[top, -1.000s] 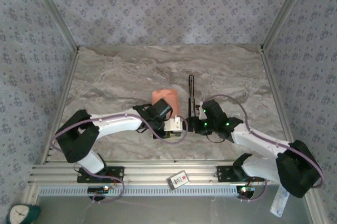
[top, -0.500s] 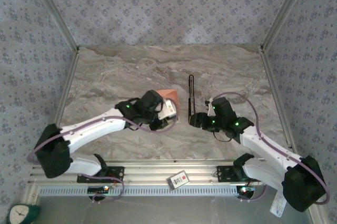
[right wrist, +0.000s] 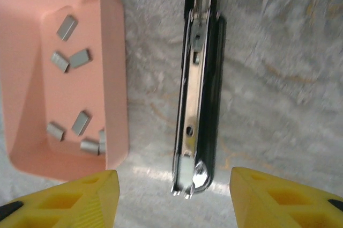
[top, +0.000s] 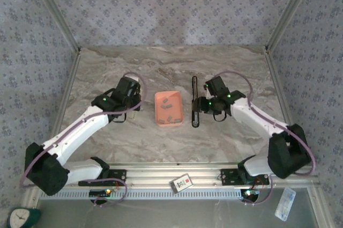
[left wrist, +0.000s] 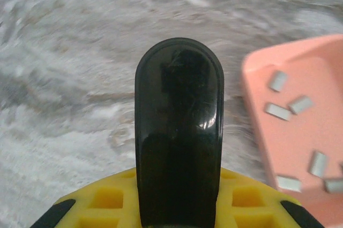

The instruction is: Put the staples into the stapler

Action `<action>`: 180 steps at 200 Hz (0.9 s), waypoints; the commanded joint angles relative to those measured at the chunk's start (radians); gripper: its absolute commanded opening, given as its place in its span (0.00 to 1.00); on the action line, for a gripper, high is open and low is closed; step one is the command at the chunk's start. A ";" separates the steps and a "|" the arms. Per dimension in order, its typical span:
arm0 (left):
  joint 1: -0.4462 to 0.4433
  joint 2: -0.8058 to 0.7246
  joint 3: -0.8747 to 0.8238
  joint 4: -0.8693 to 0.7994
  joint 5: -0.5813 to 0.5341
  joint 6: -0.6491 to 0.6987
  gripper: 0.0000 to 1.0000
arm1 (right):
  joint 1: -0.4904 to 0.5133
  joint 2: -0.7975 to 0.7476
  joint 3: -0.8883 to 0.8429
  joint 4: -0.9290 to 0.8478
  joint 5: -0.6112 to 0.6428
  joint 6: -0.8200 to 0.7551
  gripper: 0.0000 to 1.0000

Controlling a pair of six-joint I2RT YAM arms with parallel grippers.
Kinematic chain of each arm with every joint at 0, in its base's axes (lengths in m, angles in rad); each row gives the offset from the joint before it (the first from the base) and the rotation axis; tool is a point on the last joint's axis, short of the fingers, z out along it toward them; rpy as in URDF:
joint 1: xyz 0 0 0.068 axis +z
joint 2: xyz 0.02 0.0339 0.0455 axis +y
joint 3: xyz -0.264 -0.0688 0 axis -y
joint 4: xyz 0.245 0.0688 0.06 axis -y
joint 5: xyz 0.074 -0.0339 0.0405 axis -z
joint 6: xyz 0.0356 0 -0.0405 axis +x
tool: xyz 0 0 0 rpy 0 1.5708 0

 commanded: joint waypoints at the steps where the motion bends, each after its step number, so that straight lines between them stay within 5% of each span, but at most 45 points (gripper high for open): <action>1: 0.038 0.029 -0.005 0.031 -0.071 -0.124 0.00 | -0.026 0.084 0.076 -0.056 0.064 -0.081 0.59; 131: 0.207 0.264 -0.095 0.194 -0.010 -0.160 0.02 | -0.105 0.485 0.419 -0.052 0.028 -0.208 0.59; 180: 0.220 0.335 -0.082 0.214 0.025 -0.162 0.17 | -0.116 0.581 0.518 -0.062 0.027 -0.225 0.59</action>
